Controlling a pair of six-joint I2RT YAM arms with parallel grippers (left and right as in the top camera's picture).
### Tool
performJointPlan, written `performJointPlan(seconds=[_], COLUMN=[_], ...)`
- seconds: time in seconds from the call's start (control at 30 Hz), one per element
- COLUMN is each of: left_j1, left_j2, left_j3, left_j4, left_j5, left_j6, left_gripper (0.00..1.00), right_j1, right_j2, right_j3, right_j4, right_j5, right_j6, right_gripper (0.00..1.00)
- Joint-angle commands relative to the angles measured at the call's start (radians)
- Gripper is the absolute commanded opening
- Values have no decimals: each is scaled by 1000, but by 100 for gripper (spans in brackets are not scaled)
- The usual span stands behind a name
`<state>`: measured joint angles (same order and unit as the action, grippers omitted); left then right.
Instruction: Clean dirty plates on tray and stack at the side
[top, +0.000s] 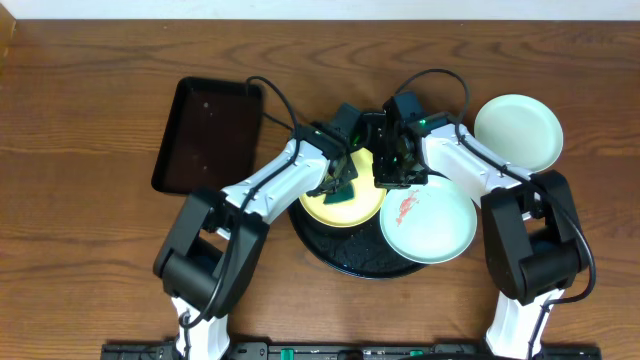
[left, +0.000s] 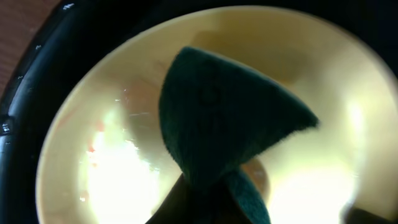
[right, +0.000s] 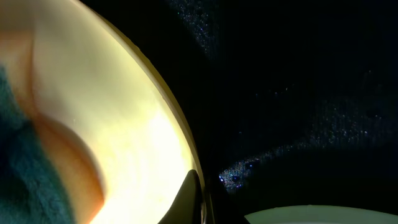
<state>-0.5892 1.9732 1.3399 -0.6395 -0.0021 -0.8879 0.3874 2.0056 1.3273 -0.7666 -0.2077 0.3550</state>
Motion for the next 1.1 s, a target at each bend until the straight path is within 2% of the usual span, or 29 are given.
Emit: performJointPlan(seconds=[0.0,0.2,0.33,0.53,0.63,0.83,1.07], left_j1=[6,13,29,61,66,65,75], left_j2=[61,60,58,50,-3,-155,-238], left_j3=[-13,-12,-11,30,55,55,55], left_j4=[-73,-186,-244,-301,-351,-370,-378], left_j5=[-116,-320,-404,-454,-504,-504,-504], left_j6=[-29,-64,-78,-84,-84,-98,-97], left_gripper=[8,7,8,7,7,7,8], right_j1=[-8,-8,-8,-8,-8,-8,-7], right_j2=[10,10,10,10,10,10,7], right_j3=[0,0,0,0,0,0,0], right_j4=[-14,-21,-27,-28,-34,-38,-32], right_j5=[54,54,54,54,54,54,27], right_j6=[-12,-12,-12,-12,-12,-12,-12], right_gripper=[1,1,1,1,1,1,1])
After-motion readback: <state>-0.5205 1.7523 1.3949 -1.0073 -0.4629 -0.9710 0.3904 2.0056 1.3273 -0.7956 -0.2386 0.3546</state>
